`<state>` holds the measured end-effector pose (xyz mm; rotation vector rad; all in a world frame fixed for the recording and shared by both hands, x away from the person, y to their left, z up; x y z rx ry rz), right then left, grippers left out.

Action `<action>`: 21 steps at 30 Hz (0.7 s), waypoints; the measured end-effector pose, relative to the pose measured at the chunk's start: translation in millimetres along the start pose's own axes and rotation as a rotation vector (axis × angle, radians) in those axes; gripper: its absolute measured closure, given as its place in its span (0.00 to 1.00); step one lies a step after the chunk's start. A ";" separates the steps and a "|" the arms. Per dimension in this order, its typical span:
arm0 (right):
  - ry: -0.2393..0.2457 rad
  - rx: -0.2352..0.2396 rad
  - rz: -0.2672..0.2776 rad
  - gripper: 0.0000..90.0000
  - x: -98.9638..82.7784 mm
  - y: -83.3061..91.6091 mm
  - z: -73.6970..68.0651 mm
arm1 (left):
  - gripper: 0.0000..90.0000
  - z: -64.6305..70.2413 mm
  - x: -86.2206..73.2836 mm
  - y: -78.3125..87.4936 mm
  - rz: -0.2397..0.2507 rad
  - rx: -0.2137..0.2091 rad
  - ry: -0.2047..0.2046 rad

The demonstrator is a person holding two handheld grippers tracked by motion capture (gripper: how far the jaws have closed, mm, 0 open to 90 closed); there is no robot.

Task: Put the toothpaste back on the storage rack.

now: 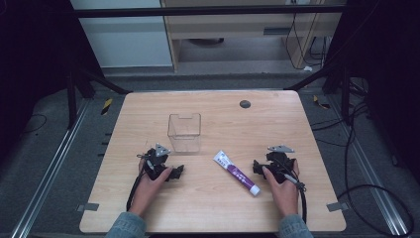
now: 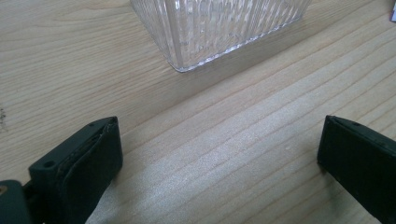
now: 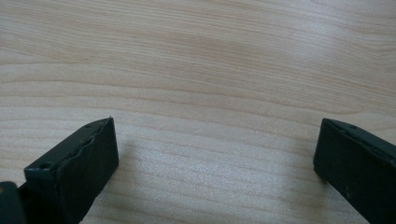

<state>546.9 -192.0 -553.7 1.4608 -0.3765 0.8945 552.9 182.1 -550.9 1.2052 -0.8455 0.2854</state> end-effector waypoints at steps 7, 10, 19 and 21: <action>0.002 0.003 0.000 0.00 0.5 -0.5 0.2 | 0.00 -0.1 0.1 0.0 0.000 0.000 -0.001; 0.004 0.004 0.001 0.00 0.5 -0.5 0.3 | 0.00 -0.1 0.1 0.0 -0.001 0.000 -0.001; 0.056 0.041 -0.013 0.07 0.7 6.2 4.3 | 0.00 0.0 0.2 -0.2 0.000 -0.001 -0.001; 0.095 0.047 -0.002 0.11 4.5 18.7 4.1 | 0.00 -0.1 0.2 -0.2 0.000 -0.001 -0.001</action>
Point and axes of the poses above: each handheld gripper's, and its own axes: y roughly backward along the jaws, x roughly out of its top, z roughly to its right, the point moved 6 cm from there along -y, roughly forward along the jaws, and after that the axes turned 10 degrees about y, right-handed, at the moved point
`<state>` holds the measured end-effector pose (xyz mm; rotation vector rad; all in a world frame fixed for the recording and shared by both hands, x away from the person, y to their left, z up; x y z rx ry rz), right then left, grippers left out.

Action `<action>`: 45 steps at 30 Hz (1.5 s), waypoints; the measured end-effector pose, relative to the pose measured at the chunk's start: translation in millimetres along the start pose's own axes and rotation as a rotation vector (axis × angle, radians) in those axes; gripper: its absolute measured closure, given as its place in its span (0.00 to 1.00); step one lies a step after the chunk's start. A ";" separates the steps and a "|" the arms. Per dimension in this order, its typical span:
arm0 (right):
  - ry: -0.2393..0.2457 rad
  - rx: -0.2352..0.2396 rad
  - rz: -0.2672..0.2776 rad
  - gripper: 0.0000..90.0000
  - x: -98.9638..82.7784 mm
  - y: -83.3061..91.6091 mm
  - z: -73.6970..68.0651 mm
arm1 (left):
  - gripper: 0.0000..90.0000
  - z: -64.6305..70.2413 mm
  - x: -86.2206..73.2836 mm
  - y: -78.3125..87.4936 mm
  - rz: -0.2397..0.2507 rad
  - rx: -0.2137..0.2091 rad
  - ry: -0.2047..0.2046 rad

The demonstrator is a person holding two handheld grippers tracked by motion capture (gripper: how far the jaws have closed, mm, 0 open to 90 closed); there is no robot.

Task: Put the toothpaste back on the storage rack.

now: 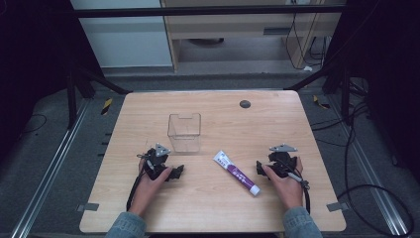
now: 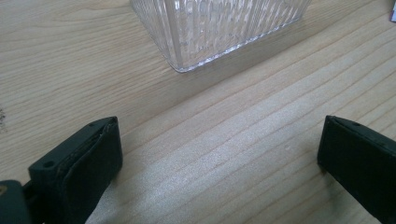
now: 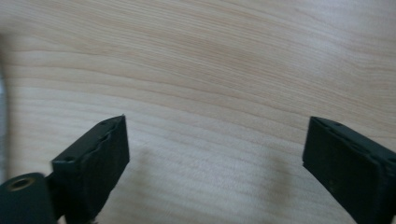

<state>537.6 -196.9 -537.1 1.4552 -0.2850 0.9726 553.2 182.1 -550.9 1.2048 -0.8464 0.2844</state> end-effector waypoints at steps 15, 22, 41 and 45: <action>0.136 0.106 -0.037 0.28 27.8 44.2 -26.9 | 0.00 0.2 0.0 -0.1 0.001 -0.001 0.002; 0.205 0.156 -0.041 0.35 40.8 46.8 -48.3 | 0.00 0.2 0.0 -0.1 0.001 -0.001 0.002; 0.281 0.243 -0.080 0.42 54.9 35.2 -83.3 | 0.00 0.1 0.0 -0.1 0.001 -0.001 0.001; 0.289 0.253 -0.097 0.37 55.1 32.0 -87.8 | 0.00 0.1 0.0 -0.1 0.001 -0.001 0.000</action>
Point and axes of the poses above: each handheld gripper's, and its own axes: y roughly backward along the jaws, x roughly out of its top, z roughly to its right, the point moved 6 cm from there along -y, roughly forward along the jaws, and after that the axes turned 10 degrees about y, right-handed, at the moved point
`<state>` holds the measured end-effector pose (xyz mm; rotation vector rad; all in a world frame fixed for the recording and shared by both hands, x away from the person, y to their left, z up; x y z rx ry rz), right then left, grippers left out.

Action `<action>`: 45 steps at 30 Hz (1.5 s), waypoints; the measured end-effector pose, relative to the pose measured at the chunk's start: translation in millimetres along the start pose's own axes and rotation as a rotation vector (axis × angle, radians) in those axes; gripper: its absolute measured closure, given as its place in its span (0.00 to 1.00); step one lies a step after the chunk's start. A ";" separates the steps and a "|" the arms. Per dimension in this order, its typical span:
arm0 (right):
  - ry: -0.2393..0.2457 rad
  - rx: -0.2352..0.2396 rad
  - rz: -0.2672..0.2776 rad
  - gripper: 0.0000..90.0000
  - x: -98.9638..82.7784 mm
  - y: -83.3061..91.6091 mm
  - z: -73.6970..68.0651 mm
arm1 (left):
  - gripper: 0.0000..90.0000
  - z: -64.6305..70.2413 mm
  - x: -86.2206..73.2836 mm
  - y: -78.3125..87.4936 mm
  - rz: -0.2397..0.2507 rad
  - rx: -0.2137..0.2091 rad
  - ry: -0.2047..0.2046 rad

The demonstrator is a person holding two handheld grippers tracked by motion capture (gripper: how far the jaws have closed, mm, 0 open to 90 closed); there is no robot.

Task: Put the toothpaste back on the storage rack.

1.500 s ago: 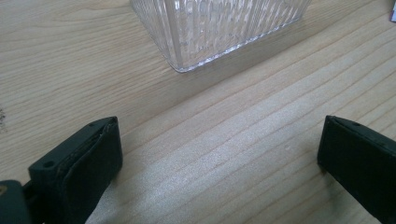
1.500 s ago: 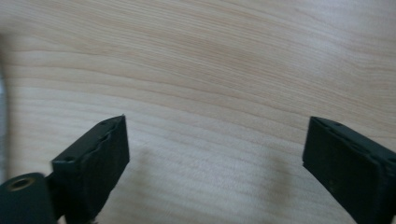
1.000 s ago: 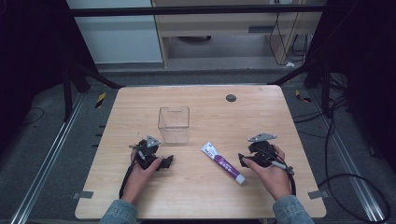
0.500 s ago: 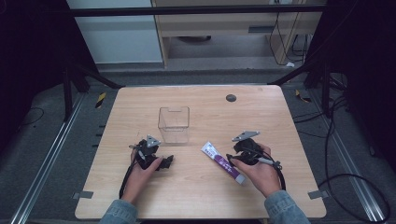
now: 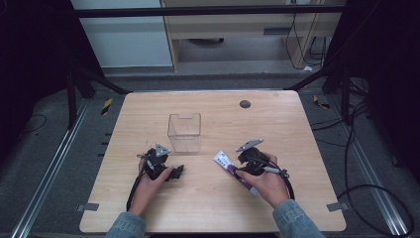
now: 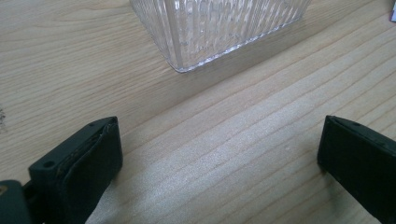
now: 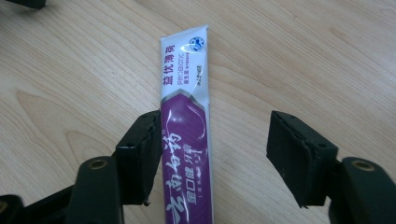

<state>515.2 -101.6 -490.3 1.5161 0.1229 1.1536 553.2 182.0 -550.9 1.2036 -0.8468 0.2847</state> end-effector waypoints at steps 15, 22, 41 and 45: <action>0.031 0.023 -0.028 0.38 7.4 -14.3 -10.5 | 0.00 0.0 0.0 0.0 0.000 0.000 0.000; 0.041 0.051 -0.035 0.48 9.9 -21.6 -15.0 | 0.00 0.0 0.0 0.0 0.000 0.000 0.000; 0.040 0.050 -0.084 0.51 9.6 -42.4 -14.6 | 0.00 0.0 0.0 0.0 0.000 0.000 0.000; 0.037 0.051 -0.089 0.54 10.5 -46.8 -13.7 | 0.00 -0.1 0.1 0.0 0.000 0.000 -0.001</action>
Point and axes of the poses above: each handheld gripper's, and its own axes: y roughly backward along the jaws, x roughly out of its top, z roughly to its right, the point moved 6 cm from there along -y, roughly forward along the jaws, and after that the axes turned 10 degrees about y, right-handed, at the moved point
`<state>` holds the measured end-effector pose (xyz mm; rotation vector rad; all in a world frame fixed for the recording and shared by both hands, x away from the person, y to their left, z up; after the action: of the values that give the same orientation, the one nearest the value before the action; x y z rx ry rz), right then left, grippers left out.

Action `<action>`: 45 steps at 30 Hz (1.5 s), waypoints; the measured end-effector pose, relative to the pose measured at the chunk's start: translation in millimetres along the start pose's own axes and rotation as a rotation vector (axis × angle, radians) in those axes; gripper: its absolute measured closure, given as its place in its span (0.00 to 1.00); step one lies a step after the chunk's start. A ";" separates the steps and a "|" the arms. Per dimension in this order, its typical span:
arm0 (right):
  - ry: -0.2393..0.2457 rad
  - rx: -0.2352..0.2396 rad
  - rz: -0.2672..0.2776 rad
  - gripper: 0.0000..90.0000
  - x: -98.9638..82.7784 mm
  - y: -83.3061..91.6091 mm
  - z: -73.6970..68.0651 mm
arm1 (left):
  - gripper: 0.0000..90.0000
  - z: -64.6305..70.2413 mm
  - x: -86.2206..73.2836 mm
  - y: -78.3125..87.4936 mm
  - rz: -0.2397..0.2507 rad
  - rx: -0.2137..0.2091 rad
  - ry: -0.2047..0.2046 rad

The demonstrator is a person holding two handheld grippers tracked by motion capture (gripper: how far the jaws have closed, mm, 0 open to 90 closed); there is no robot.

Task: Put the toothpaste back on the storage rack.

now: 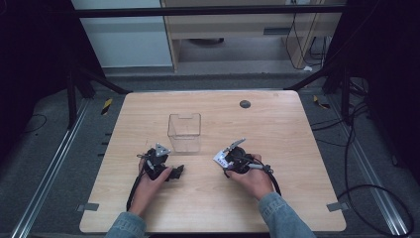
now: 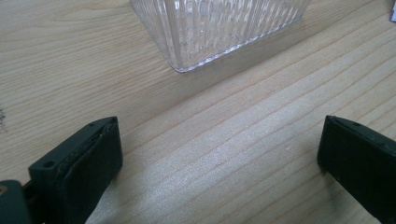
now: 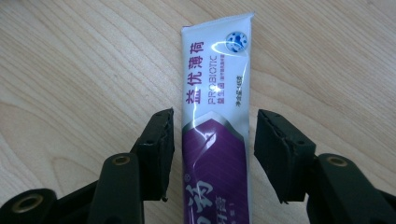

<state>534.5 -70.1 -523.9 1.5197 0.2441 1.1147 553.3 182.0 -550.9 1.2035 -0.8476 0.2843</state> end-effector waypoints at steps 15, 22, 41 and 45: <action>0.005 0.005 -0.027 0.58 4.6 -6.8 1.6 | 0.00 0.0 0.0 0.0 0.000 0.000 0.001; 0.011 0.009 -0.044 0.58 6.2 -9.1 2.0 | 0.00 0.0 0.0 0.0 0.000 0.000 0.001; 0.012 0.013 -0.071 0.60 6.9 -10.5 2.1 | 0.00 0.0 0.0 0.0 -0.001 0.000 0.000; 0.024 0.017 -0.074 0.60 7.4 -10.7 2.9 | 0.00 0.0 0.0 0.0 0.000 0.000 0.000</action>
<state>544.9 -63.7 -529.0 1.5014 0.3246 1.0757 553.3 182.0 -550.9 1.2036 -0.8471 0.2841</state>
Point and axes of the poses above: each handheld gripper's, and its own axes: y roughly backward along the jaws, x roughly out of its top, z roughly to its right, the point moved 6 cm from there along -y, roughly forward along the jaws, and after that the axes turned 10 degrees about y, right-handed, at the moved point
